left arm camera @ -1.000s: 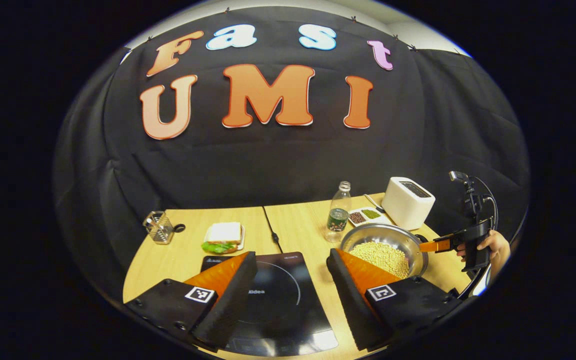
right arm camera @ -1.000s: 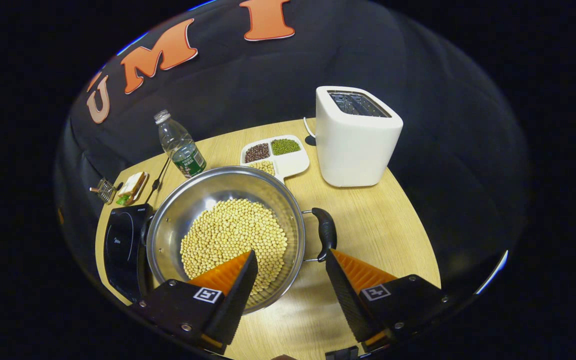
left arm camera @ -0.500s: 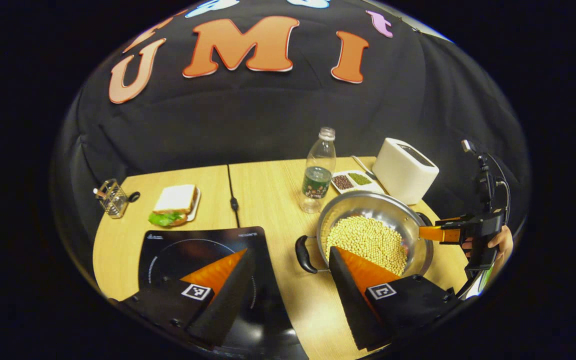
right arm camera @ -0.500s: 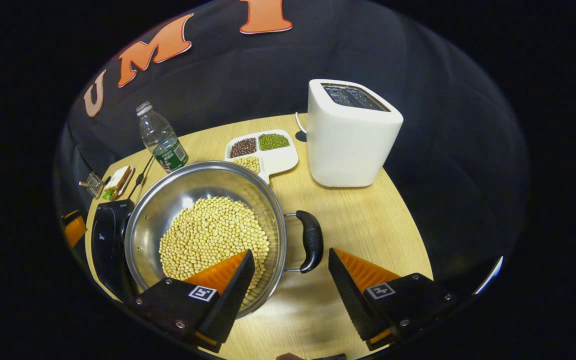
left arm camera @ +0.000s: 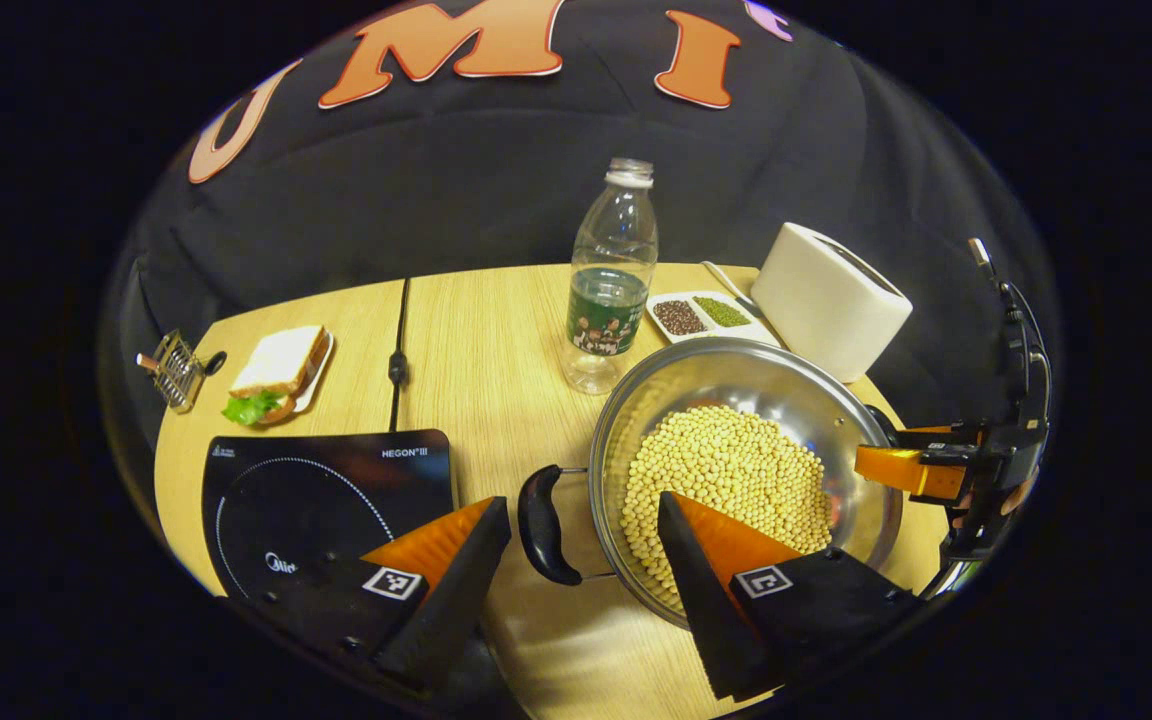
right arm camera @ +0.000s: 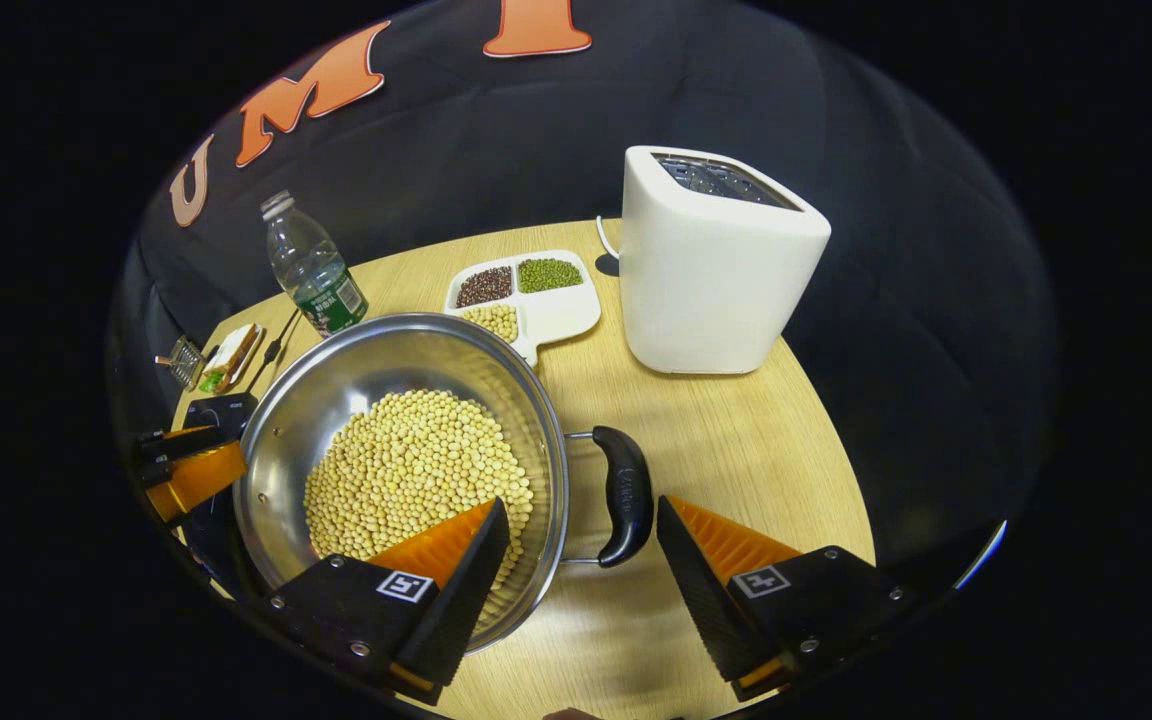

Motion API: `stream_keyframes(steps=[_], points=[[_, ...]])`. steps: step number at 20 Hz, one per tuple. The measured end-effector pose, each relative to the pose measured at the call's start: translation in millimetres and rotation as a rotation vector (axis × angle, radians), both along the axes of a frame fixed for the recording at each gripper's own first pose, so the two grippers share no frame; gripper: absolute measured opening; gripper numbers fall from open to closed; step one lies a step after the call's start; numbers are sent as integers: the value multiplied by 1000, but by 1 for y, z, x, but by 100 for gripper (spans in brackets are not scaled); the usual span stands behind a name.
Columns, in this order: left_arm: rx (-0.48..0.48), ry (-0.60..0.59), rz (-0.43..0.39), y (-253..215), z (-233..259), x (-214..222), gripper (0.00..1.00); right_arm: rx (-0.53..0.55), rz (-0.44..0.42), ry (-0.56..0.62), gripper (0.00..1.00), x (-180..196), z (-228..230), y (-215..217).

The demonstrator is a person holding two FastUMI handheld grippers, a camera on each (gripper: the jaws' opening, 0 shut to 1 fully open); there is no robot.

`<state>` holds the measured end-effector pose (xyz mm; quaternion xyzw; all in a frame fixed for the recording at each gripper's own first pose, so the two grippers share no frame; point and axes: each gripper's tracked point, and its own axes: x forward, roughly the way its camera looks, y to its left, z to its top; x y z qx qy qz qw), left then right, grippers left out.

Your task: First push the handle of the pot to place it horizontally, then grasp the pot with both hands and set it on the induction cooktop.

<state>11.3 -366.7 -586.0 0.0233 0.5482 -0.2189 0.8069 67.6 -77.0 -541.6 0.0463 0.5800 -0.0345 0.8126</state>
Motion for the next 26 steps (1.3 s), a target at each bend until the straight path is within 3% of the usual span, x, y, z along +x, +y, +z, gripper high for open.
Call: stream_keyframes(steps=[3, 8, 9, 10, 13, 19, 21, 26], points=[[39, -19, -4, -1, -15, 4, 98, 11, 5, 0, 93, 5, -9, 4], [78, -58, 5, -2, -37, 11, 93, -15, 40, 6, 93, 7, -23, 8], [71, -60, 14, -4, -42, 11, 90, -21, 41, 0, 94, 8, -25, 7], [72, -62, 19, -5, -45, 12, 82, -26, 43, -8, 94, 9, -28, 8], [75, -77, 28, -3, -54, 14, 87, -38, 47, -20, 93, 11, -35, 6], [50, -82, 76, -4, -64, 16, 79, -62, 40, -61, 92, 20, -39, 2], [42, -94, 101, -4, -62, 17, 79, -73, 50, -69, 84, 21, -40, 0], [47, -118, 108, -4, -61, 17, 75, -58, 26, -68, 80, 19, -37, 2]])
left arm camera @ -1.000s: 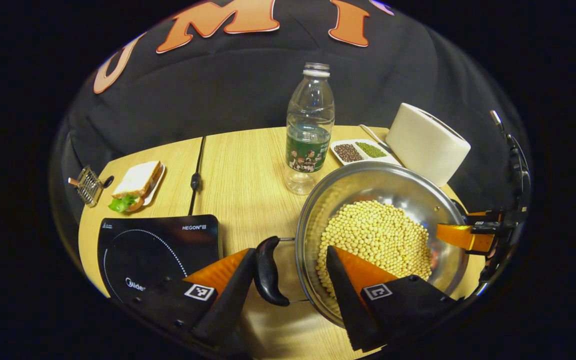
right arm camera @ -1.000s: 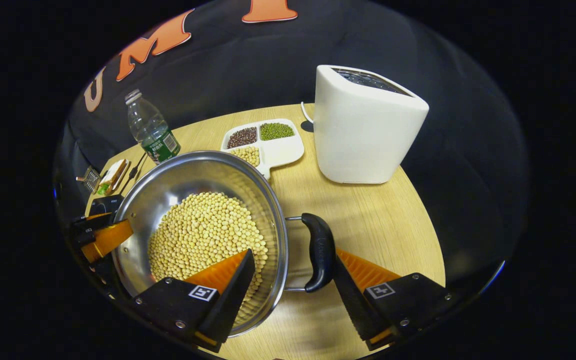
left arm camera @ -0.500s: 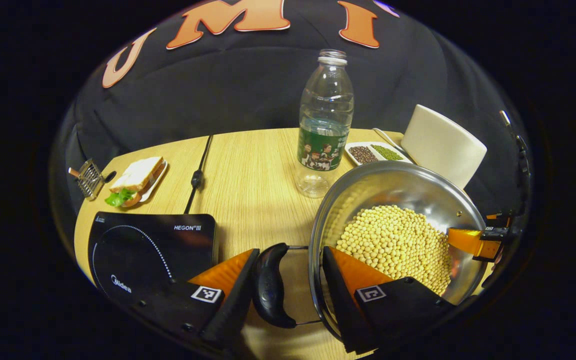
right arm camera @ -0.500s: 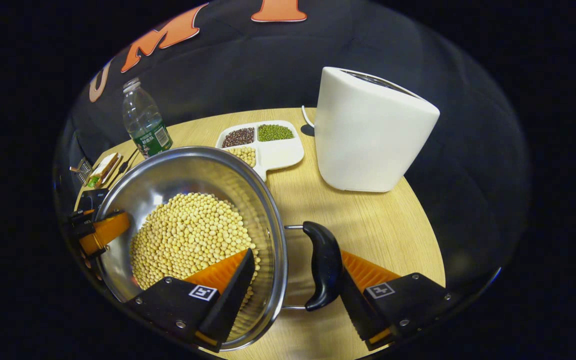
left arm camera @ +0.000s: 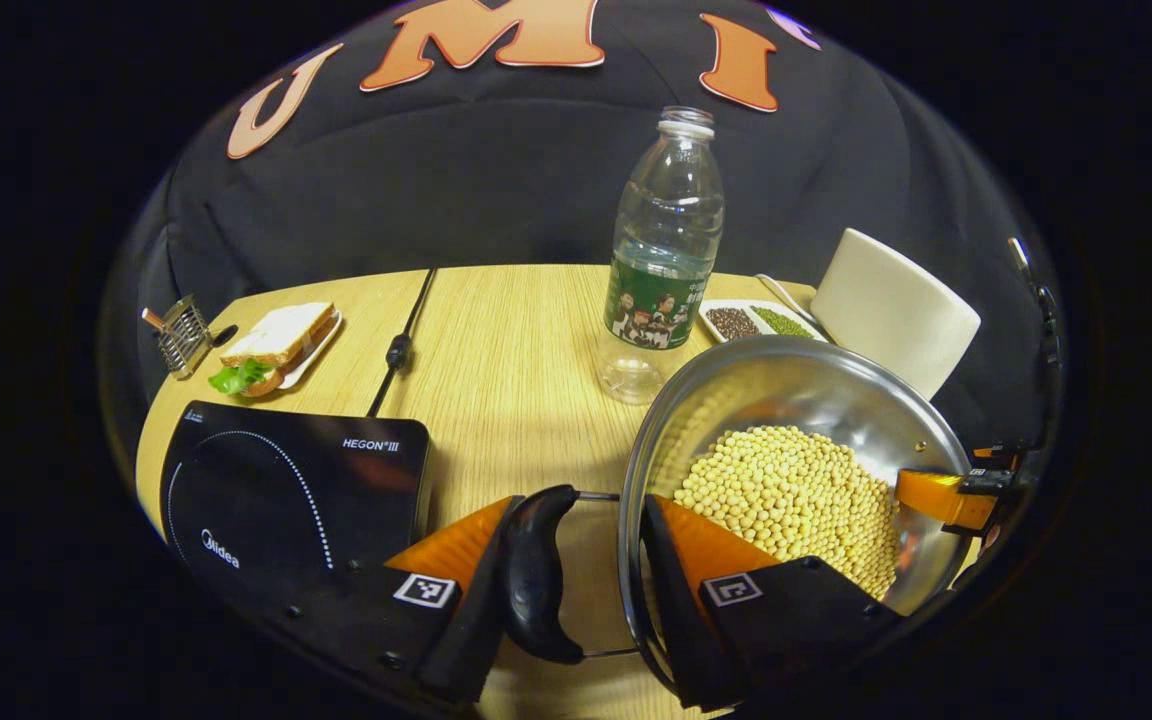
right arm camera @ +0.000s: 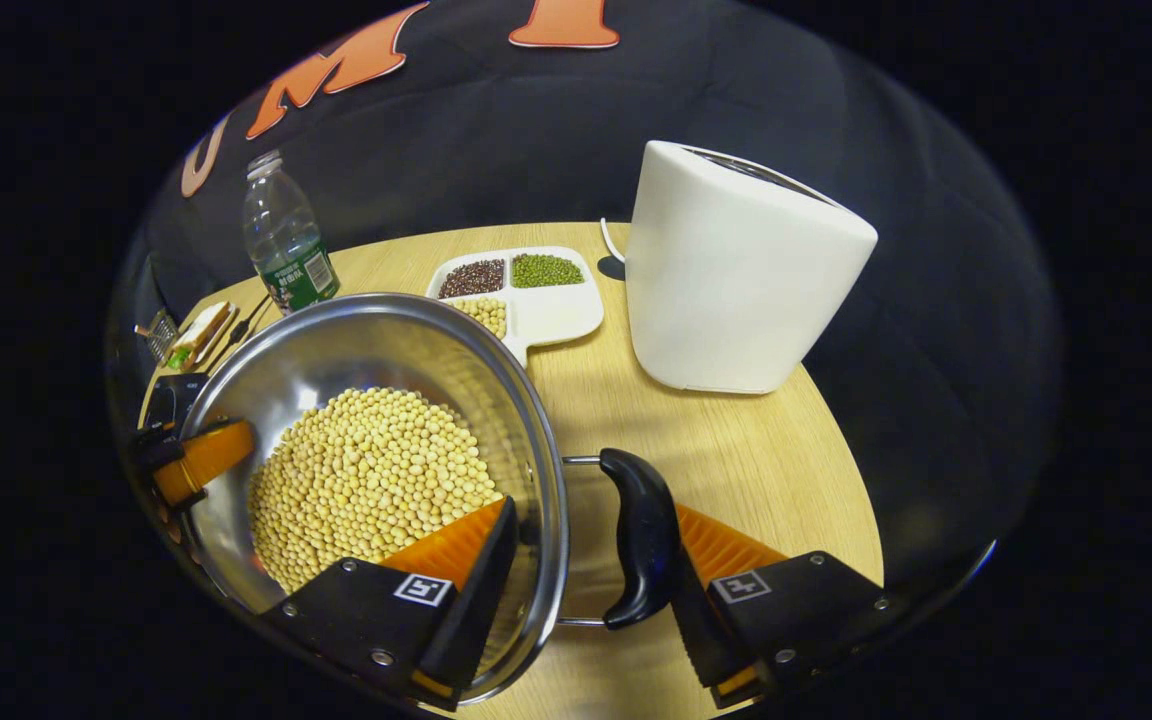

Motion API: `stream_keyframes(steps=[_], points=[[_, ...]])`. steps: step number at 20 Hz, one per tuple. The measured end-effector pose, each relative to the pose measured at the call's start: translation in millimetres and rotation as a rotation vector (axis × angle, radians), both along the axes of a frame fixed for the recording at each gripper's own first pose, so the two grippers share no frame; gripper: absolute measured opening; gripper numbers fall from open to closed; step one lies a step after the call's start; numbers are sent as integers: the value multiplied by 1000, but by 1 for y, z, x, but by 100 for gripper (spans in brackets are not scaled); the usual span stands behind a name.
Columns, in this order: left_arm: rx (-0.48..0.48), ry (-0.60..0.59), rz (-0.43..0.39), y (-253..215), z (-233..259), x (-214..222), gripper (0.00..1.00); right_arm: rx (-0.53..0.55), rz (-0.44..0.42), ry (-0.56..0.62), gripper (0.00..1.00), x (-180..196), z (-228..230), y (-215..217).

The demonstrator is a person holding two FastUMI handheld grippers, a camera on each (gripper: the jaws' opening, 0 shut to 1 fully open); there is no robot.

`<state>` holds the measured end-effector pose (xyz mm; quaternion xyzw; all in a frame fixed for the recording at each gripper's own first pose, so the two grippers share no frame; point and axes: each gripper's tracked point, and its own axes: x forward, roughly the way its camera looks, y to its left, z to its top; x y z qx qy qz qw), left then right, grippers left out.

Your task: First push the handle of the pot to place it horizontally, then grasp the pot with both hands and set it on the induction cooktop.

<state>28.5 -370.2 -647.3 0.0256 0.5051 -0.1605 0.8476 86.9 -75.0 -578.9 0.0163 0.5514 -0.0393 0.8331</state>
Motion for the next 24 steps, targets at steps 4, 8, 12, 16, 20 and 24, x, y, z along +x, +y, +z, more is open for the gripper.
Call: stream_keyframes(steps=[4, 8, 12, 16, 20, 24], points=[[22, -15, 14, 2, 2, 2, 72, 3, -14, 4, 70, -5, 0, 4], [14, -27, 30, 1, 5, 6, 73, -11, -27, -4, 71, -15, 14, 7], [5, -72, 22, 8, 13, 12, 74, -29, -31, -33, 70, -17, 43, 14], [-1, -69, 35, 12, 20, 15, 74, -31, -28, -40, 70, -24, 58, 26], [-4, -80, 41, 23, 29, 14, 73, -21, -24, -50, 70, -31, 79, 44], [-1, -81, 52, 32, 33, 15, 73, -15, 0, -61, 70, -31, 93, 69]])
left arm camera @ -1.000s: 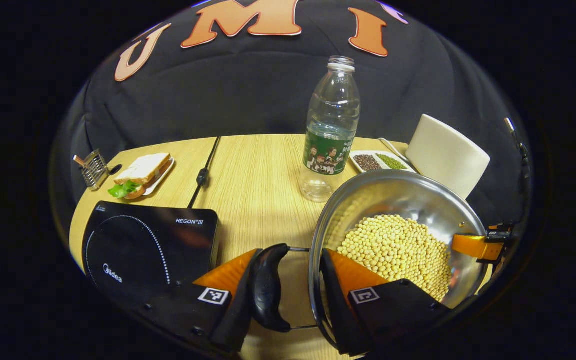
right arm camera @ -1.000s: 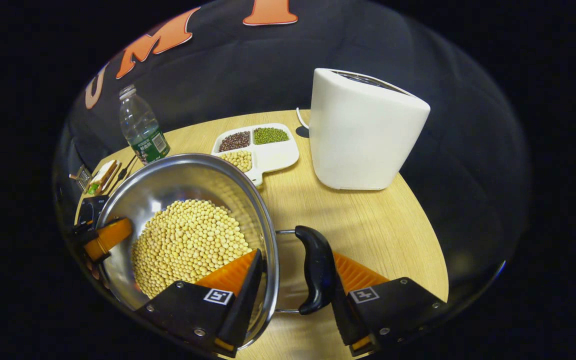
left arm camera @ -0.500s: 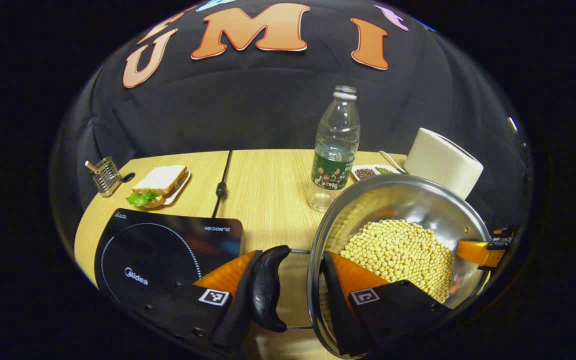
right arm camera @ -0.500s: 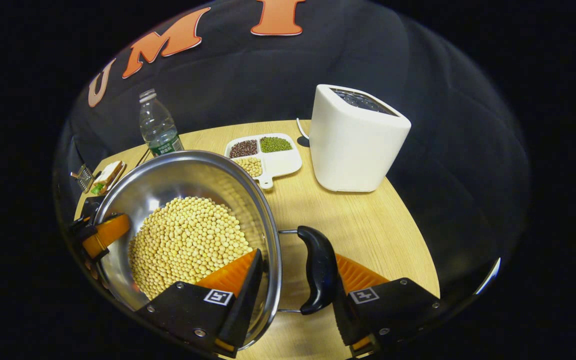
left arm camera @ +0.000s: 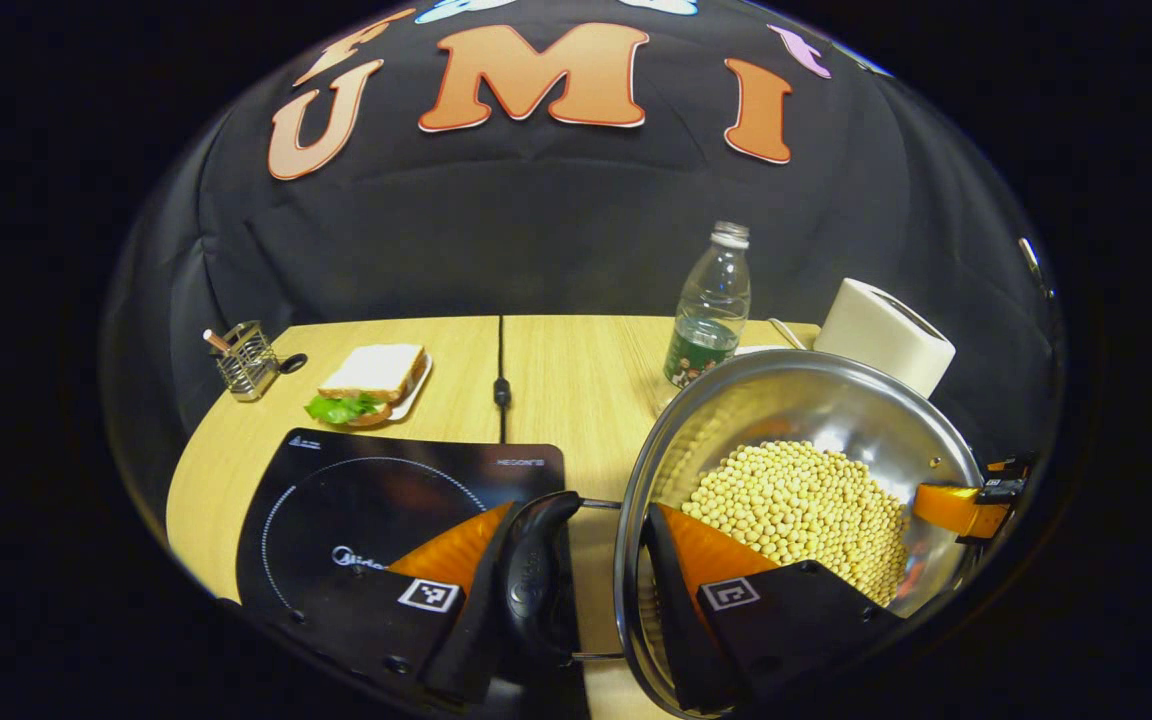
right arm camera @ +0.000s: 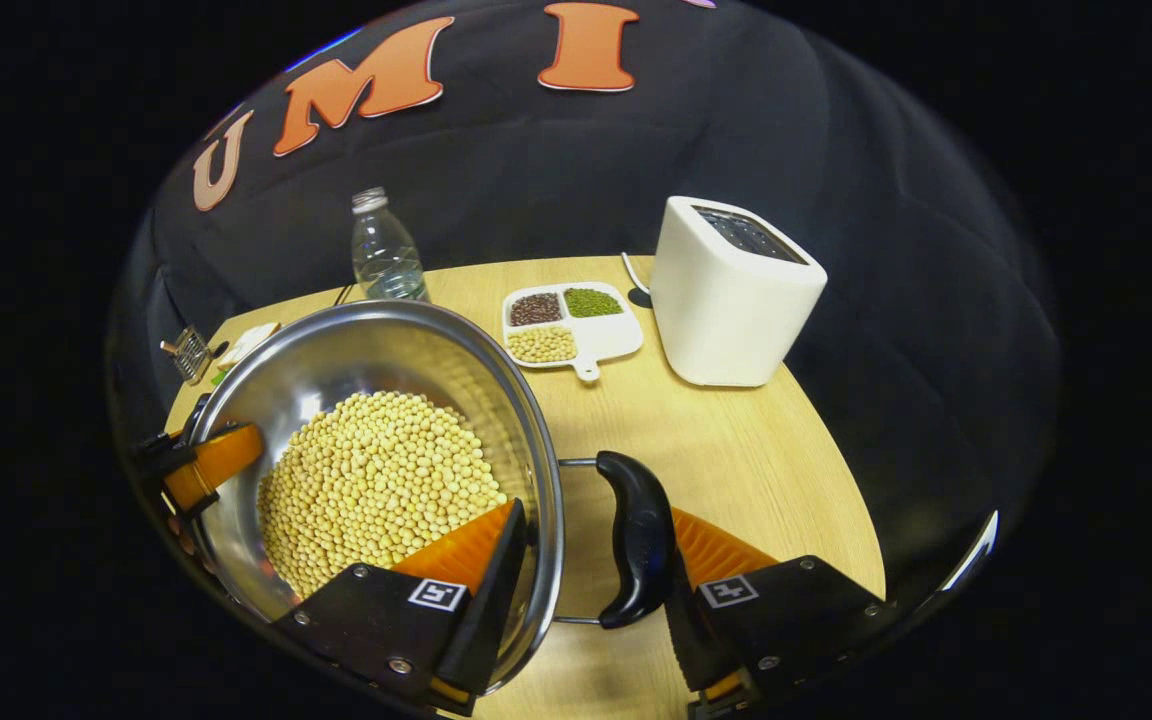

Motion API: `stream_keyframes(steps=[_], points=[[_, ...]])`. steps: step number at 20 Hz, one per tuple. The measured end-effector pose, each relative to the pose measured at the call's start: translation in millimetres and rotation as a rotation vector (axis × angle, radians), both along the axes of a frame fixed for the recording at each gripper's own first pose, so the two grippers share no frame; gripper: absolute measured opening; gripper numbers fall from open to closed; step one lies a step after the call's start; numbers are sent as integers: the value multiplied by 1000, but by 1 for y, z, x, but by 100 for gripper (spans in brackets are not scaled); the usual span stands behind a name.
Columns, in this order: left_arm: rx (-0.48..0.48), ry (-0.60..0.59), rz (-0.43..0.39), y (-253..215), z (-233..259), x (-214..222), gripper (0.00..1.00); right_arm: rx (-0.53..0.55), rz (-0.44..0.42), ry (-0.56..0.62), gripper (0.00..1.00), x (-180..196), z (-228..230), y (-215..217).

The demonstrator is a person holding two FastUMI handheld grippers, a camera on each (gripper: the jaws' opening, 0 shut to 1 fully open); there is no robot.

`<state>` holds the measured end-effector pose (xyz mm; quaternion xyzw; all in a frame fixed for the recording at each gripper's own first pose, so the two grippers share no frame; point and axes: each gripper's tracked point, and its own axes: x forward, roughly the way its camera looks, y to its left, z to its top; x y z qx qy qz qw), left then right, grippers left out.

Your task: First push the handle of the pot to place it horizontally, then grasp the pot with both hands and set it on the induction cooktop.

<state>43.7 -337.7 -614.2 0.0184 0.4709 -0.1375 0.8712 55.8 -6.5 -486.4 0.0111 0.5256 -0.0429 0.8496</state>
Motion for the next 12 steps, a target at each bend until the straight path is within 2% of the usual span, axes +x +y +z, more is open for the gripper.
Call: stream_keyframes(steps=[2, 3, 4, 9, 11, 12], points=[[0, -6, 10, 6, 4, -1, 73, 1, 18, -12, 70, 3, 9, 15], [1, -7, 16, 11, 7, -1, 73, 1, 29, -16, 65, 3, 13, 22], [4, -10, 22, 16, 10, -1, 73, 5, 36, -22, 70, 5, 18, 31], [22, -24, 55, 40, 41, 0, 73, 25, 86, -34, 70, 13, 33, 76], [25, -29, 73, 60, 56, -2, 70, 26, 107, -46, 70, 18, 40, 95], [30, -29, 80, 68, 62, -3, 73, 26, 118, -50, 70, 21, 39, 100]])
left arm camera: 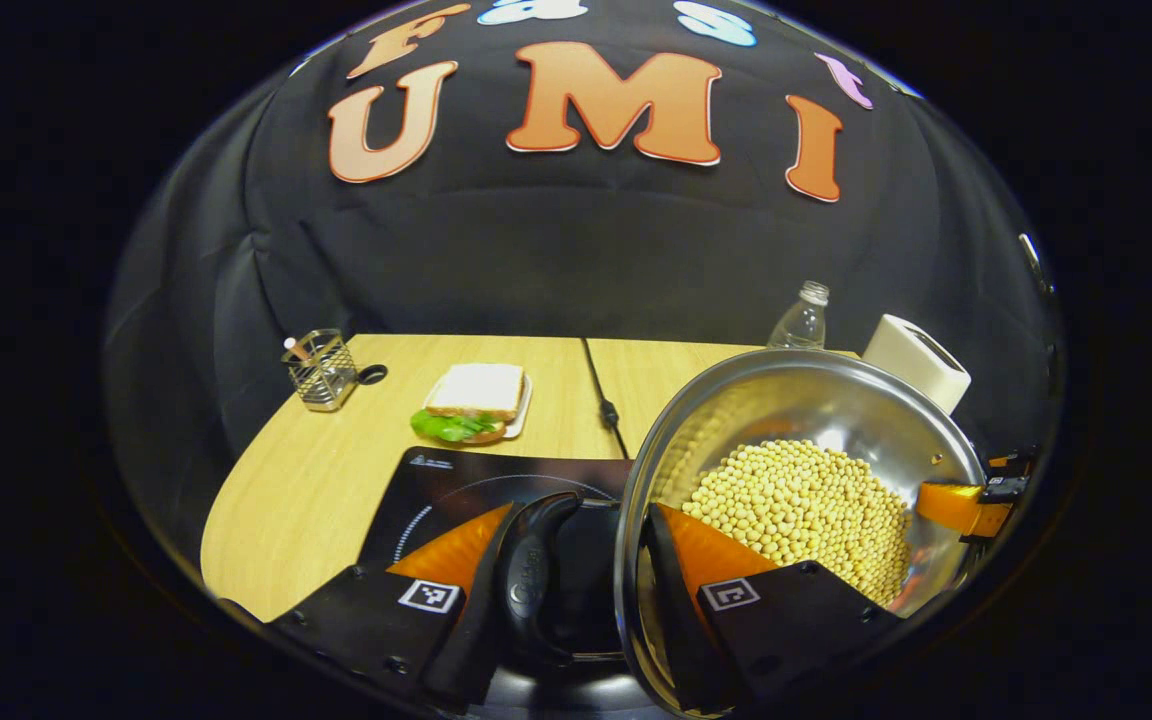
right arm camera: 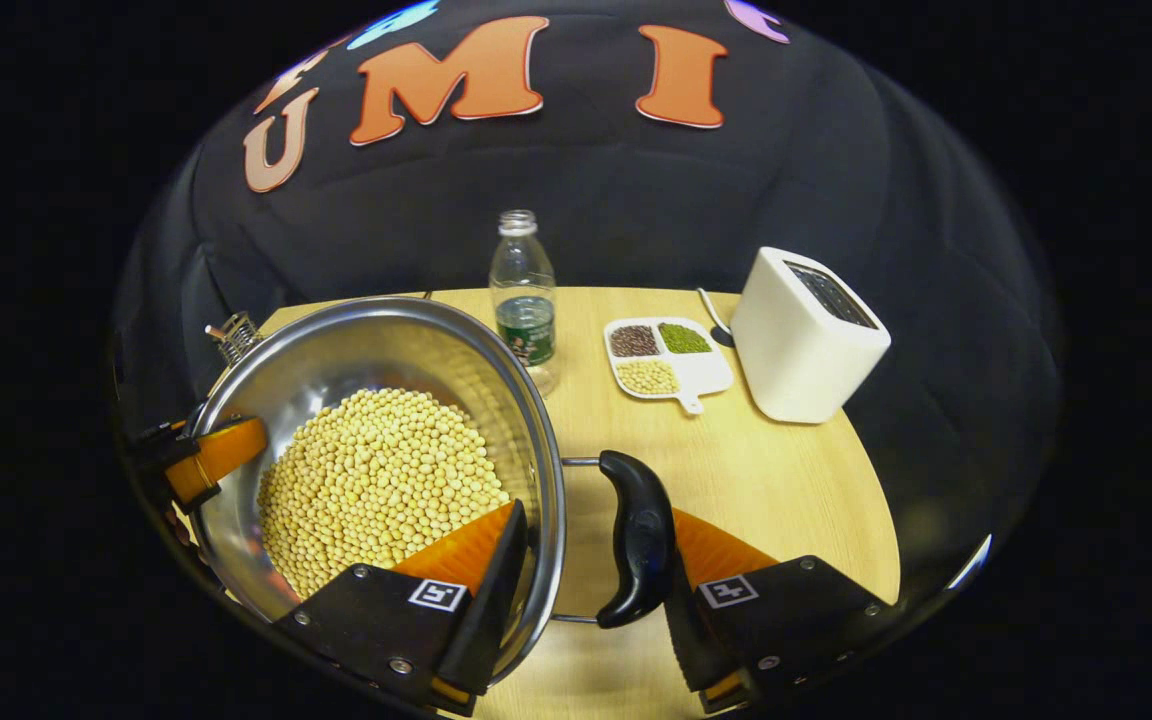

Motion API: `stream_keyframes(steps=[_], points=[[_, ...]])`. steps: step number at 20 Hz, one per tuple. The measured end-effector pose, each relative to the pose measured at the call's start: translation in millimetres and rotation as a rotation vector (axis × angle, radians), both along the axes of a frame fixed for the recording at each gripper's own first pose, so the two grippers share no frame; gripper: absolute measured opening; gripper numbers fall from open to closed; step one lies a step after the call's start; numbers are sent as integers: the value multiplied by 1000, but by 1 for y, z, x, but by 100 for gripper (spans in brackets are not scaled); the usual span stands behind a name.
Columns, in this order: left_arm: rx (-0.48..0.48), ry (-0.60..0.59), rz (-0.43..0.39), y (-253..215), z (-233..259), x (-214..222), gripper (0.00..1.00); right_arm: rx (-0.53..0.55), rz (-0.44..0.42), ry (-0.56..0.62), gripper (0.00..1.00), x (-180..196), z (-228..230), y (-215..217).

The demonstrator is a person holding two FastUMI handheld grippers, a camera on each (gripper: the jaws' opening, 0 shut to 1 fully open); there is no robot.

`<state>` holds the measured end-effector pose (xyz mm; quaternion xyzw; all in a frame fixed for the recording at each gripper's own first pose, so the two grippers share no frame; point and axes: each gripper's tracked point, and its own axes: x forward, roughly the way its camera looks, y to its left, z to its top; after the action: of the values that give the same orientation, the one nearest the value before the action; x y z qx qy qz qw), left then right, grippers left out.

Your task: First push the handle of the pot to place it horizontally, then grasp the pot with both hands and set it on the induction cooktop.

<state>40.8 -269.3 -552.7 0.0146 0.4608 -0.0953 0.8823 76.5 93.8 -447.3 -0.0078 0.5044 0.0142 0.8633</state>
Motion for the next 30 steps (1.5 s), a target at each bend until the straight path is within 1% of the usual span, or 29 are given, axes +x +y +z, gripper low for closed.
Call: stream_keyframes(steps=[9, 10, 11, 17, 21, 22, 24, 26, 28, 29, 30], points=[[51, 5, 87, 53, 68, -13, 73, 31, 98, -12, 70, 14, 7, 80], [59, 6, 95, 59, 78, -13, 76, 37, 107, -10, 70, 14, 6, 88], [65, 5, 103, 64, 89, -12, 73, 42, 115, -5, 70, 15, 5, 96], [79, 5, 145, 96, 148, -18, 73, 55, 159, -21, 70, 21, 8, 136], [87, 4, 155, 106, 165, -12, 73, 56, 169, -25, 70, 25, 4, 153], [89, 7, 156, 109, 170, -10, 70, 56, 172, -22, 70, 26, 2, 155], [94, 15, 157, 105, 162, -15, 70, 56, 174, -19, 70, 28, -3, 161], [99, 22, 157, 105, 162, -14, 73, 57, 177, -9, 70, 30, -11, 166], [104, 33, 155, 105, 163, -15, 73, 59, 181, 6, 70, 30, -20, 169], [106, 37, 155, 105, 164, -15, 70, 62, 181, 13, 70, 30, -23, 171], [107, 43, 156, 105, 164, -15, 74, 62, 183, 17, 70, 30, -26, 173]])
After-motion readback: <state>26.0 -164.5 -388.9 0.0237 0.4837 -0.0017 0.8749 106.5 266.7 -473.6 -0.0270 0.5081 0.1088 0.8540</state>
